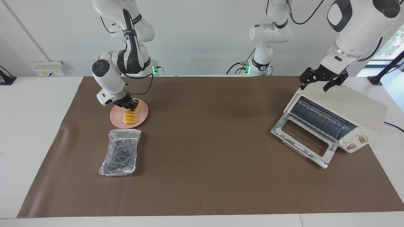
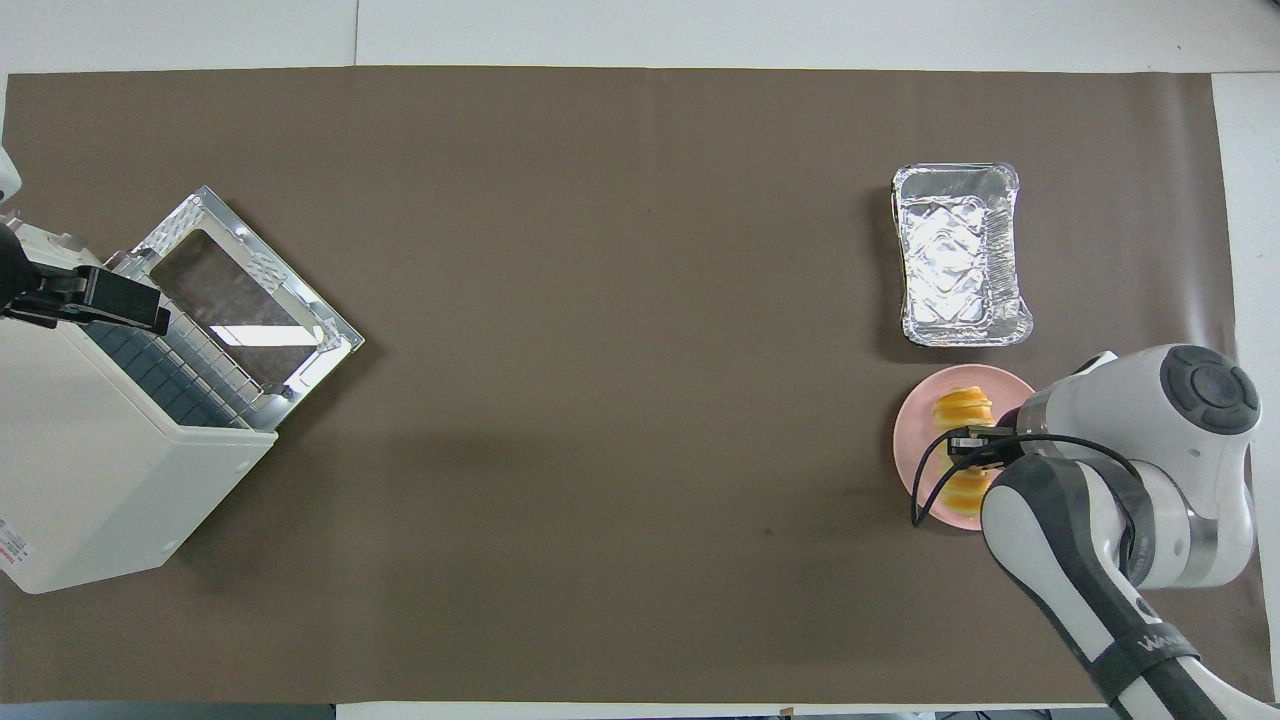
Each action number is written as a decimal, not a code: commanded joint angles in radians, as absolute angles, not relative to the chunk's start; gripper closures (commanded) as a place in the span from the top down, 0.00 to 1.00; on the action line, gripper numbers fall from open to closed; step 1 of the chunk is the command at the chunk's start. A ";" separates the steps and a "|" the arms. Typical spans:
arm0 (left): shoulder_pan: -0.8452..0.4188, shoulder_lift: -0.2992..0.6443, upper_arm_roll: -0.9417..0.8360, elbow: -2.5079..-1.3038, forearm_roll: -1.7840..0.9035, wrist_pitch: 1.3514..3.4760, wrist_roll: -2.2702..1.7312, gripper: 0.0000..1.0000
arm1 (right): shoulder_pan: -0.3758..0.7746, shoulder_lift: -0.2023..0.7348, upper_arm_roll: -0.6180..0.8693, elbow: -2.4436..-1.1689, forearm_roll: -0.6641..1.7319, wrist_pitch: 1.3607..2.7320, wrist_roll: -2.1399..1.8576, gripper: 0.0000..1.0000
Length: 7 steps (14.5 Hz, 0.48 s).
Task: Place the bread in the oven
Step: 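Grasp the bread and carry it into the foil tray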
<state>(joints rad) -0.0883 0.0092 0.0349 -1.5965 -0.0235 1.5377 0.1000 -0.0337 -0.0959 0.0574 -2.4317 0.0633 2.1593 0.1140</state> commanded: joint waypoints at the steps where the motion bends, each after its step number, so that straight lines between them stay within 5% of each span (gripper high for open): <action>1: -0.084 -0.014 0.031 -1.620 -0.009 1.555 0.089 1.00 | -0.041 -0.101 0.078 -2.320 0.078 2.051 0.153 0.00; 7: -0.084 -0.014 0.031 -1.620 -0.009 1.554 0.089 1.00 | -0.060 -0.032 0.075 -2.065 0.058 2.034 0.042 0.00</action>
